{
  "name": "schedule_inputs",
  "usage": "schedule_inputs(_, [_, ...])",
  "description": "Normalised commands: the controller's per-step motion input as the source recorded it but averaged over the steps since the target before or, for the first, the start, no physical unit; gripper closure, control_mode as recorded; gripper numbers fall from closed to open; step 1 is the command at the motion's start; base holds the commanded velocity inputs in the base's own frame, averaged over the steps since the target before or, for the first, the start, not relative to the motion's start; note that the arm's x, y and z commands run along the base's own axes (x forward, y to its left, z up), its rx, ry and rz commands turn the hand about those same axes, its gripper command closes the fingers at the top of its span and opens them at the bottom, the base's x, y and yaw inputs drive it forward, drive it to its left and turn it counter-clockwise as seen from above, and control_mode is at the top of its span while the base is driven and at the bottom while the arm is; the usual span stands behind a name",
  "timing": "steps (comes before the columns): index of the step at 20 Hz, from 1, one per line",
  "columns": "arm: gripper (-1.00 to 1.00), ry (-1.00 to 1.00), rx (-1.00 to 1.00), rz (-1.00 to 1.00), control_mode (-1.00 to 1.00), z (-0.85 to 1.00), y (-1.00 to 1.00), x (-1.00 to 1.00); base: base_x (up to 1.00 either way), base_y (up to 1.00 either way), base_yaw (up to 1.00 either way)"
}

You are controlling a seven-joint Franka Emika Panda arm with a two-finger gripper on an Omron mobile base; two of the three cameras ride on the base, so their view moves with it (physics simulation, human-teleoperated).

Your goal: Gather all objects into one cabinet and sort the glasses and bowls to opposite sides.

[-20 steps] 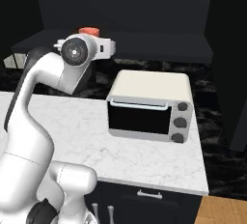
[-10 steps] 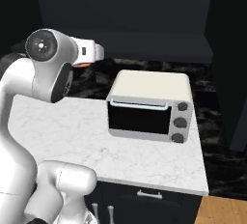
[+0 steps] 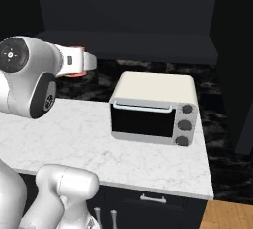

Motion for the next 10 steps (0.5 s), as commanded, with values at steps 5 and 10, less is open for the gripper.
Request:
schedule_inputs(5, [1.0,0.0,0.0,-0.16,-1.0,0.0,0.03,-0.36,0.0,0.0,0.0])
schedule_inputs(10, [1.0,0.0,0.03,-0.15,-1.0,0.0,0.0,-0.3,0.0,0.0,0.0])
